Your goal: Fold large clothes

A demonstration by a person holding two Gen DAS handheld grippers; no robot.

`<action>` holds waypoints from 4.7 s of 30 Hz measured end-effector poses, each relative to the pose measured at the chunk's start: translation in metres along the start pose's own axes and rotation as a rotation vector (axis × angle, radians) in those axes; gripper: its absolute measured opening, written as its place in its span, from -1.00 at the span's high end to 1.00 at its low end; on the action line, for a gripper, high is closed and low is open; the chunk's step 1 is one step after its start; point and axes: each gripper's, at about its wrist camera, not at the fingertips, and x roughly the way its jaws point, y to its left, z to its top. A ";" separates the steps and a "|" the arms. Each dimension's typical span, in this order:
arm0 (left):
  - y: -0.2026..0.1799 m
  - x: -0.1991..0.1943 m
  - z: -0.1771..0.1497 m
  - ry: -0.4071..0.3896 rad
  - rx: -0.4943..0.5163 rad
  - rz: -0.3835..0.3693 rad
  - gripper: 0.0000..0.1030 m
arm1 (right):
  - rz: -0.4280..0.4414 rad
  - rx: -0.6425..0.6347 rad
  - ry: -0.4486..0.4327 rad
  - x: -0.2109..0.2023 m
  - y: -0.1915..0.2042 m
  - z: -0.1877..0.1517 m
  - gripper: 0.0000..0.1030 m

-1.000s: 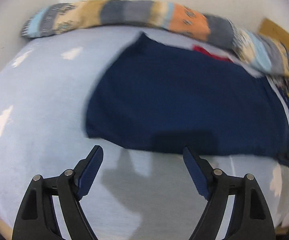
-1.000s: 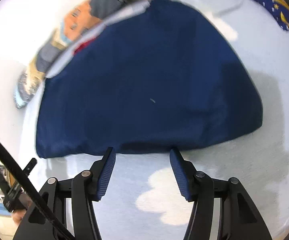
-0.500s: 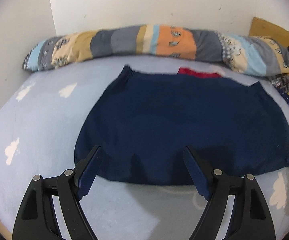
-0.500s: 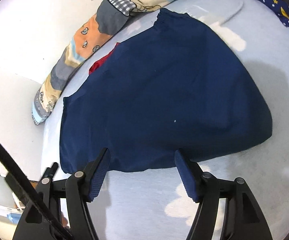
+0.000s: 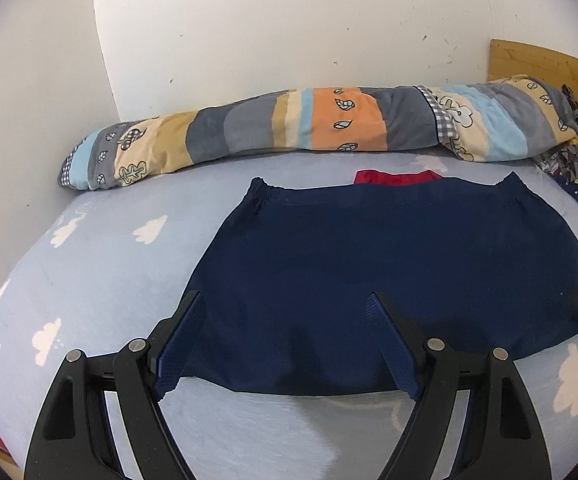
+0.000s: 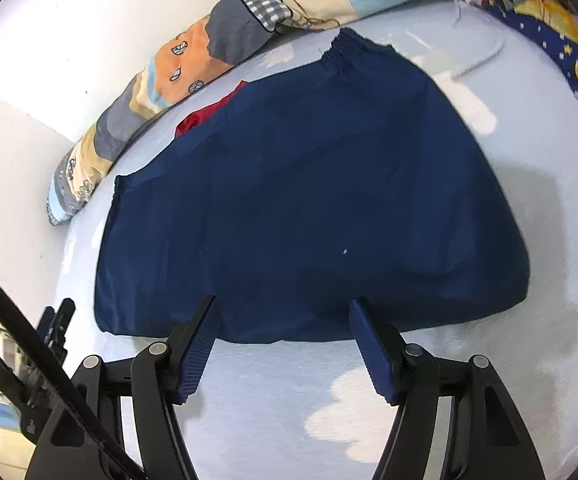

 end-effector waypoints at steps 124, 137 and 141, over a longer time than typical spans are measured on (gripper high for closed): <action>0.238 0.027 0.014 0.049 -0.585 -0.005 -0.62 | 0.064 -0.641 -0.002 0.165 0.382 -0.053 -0.43; 0.208 0.036 0.021 0.070 -0.519 -0.057 -0.62 | -0.036 -0.453 -0.205 0.047 0.226 -0.002 0.43; 0.190 0.038 0.024 0.076 -0.470 -0.068 -0.62 | -0.027 -0.477 -0.160 0.076 0.220 -0.039 0.48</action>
